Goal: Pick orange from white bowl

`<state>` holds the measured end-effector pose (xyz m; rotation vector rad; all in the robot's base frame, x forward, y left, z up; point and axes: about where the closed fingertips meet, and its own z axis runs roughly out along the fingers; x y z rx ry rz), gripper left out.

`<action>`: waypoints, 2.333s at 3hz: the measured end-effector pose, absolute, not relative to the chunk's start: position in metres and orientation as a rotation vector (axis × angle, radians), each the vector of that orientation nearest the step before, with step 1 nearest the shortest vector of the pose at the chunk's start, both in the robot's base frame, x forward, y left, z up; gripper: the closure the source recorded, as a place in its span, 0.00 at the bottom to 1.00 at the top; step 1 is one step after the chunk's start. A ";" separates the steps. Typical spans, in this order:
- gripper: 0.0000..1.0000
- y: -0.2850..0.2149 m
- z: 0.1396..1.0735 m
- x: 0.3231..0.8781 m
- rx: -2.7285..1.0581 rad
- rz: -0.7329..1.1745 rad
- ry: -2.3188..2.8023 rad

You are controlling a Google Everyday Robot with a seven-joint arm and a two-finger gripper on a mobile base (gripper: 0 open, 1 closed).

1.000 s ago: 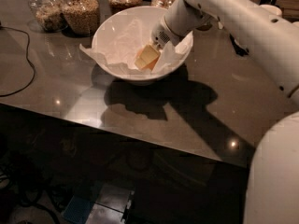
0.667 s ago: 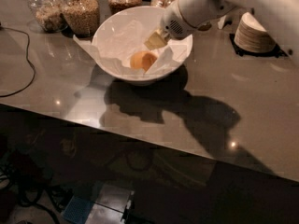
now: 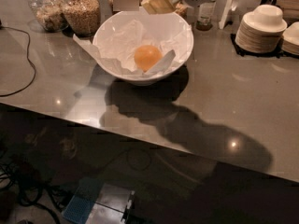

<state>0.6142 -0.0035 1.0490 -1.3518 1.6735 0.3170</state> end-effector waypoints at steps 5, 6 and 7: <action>0.00 0.011 0.981 0.668 -1.543 0.419 1.971; 0.00 0.006 0.965 0.675 -1.498 0.446 2.020; 0.02 0.003 0.951 0.680 -1.456 0.462 2.056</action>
Offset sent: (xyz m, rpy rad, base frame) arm 0.0273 0.0166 -0.0004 -0.2162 0.1426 0.0816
